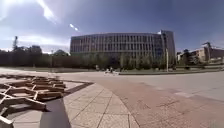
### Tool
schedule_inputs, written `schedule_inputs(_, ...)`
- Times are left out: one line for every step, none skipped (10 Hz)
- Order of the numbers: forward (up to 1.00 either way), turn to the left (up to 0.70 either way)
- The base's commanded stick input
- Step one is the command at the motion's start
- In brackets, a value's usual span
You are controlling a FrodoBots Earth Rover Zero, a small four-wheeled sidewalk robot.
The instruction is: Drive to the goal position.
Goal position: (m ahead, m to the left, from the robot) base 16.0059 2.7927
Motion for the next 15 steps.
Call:
schedule_inputs(0.50,0.12)
schedule_inputs(0.50,0.00)
schedule_inputs(0.50,0.00)
schedule_inputs(0.50,0.00)
schedule_inputs(0.50,0.00)
schedule_inputs(0.50,0.00)
schedule_inputs(0.50,0.00)
schedule_inputs(0.50,0.00)
schedule_inputs(0.50,0.00)
schedule_inputs(0.50,0.00)
schedule_inputs(0.50,0.00)
schedule_inputs(0.50,0.00)
schedule_inputs(0.50,0.00)
schedule_inputs(0.50,0.00)
schedule_inputs(0.50,0.00)
